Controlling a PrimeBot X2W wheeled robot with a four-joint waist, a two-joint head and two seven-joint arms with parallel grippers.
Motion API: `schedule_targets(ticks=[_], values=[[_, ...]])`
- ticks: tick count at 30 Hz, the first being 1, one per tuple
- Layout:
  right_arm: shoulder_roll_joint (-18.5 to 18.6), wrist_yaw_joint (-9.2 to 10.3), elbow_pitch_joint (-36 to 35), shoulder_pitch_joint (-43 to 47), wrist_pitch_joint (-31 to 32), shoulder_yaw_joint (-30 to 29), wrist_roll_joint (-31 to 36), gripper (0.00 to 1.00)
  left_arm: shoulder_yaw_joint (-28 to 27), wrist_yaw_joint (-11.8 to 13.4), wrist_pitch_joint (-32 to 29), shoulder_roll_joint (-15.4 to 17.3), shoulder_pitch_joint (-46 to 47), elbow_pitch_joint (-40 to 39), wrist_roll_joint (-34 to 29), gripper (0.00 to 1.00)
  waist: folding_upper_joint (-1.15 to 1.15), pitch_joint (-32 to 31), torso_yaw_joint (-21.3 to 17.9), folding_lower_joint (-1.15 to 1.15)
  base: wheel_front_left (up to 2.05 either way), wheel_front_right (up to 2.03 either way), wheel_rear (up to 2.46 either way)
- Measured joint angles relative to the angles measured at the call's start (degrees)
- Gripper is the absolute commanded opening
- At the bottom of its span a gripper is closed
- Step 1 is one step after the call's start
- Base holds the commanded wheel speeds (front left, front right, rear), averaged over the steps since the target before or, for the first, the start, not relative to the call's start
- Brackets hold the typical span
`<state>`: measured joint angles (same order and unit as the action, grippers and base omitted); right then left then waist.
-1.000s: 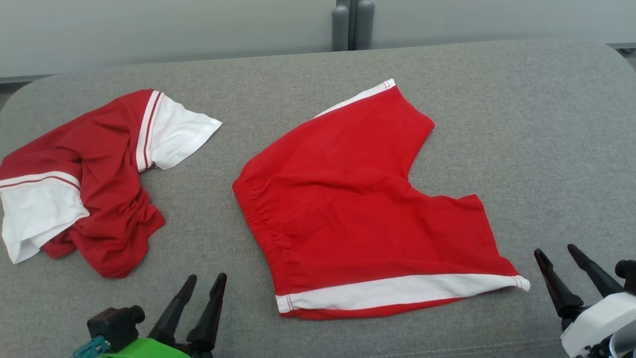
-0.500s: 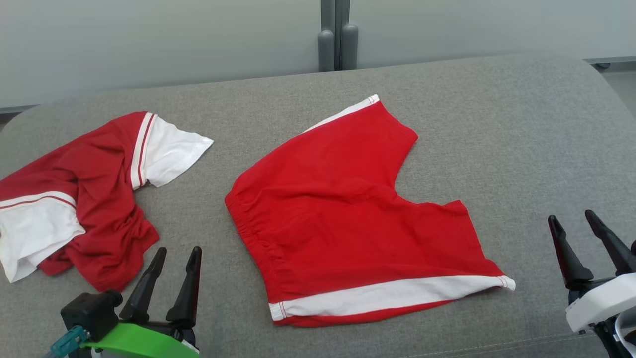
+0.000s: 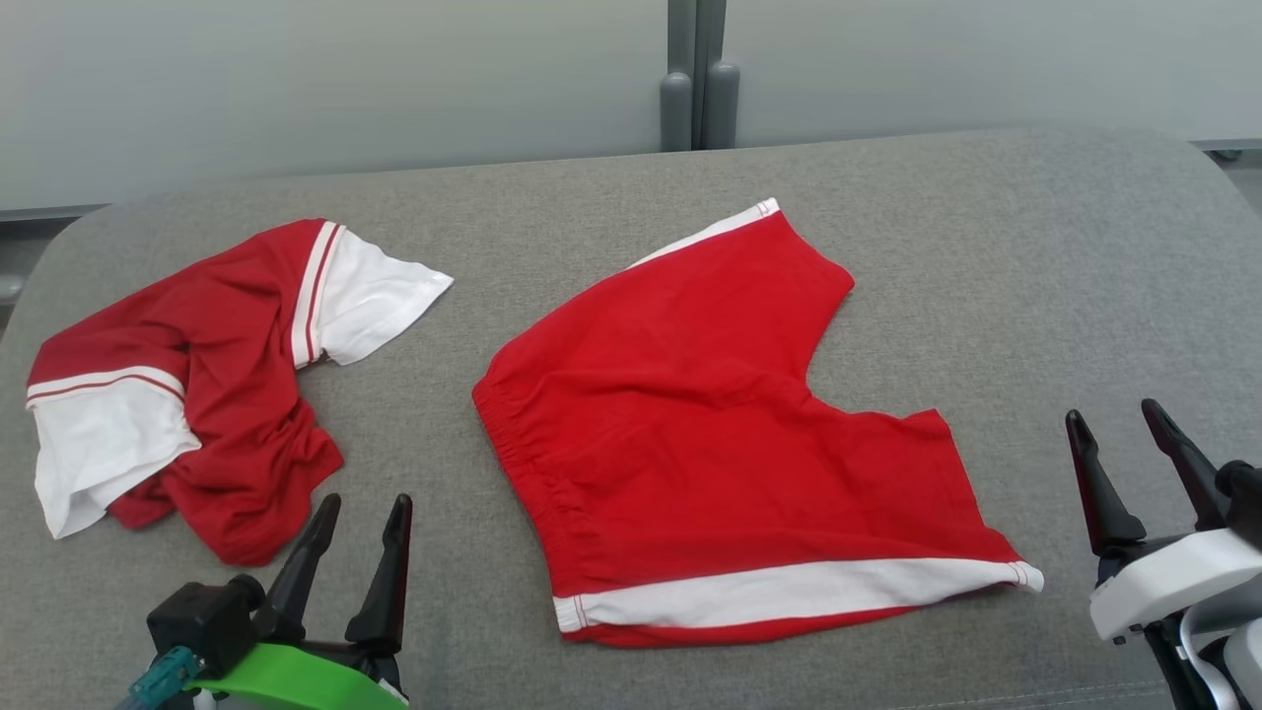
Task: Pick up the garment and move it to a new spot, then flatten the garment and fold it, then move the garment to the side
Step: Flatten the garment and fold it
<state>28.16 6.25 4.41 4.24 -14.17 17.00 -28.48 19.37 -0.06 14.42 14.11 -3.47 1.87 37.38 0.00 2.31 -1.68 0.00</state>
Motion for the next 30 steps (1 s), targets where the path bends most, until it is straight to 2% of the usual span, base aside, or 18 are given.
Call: schedule_targets(ticks=[8,15,30], values=[[-2.7,0.00,0.3,-1.5,0.0,0.5,1.9,1.00,0.9,-0.4,0.0,-0.8,0.5,3.4,-2.0,1.00,0.00,-0.5,2.4,0.00,0.00,0.00,0.00],[-3.0,-0.09,0.9,-1.5,0.0,0.4,3.5,1.00,0.3,-0.5,0.0,-2.4,0.5,3.9,-2.0,1.00,0.00,-0.9,3.9,0.00,0.00,0.00,0.00],[-4.7,-0.68,3.2,-1.3,0.0,0.3,4.5,1.00,-0.6,-2.1,0.0,-4.1,0.6,5.0,-2.9,1.00,0.00,-0.2,4.3,0.00,0.00,0.00,0.00]])
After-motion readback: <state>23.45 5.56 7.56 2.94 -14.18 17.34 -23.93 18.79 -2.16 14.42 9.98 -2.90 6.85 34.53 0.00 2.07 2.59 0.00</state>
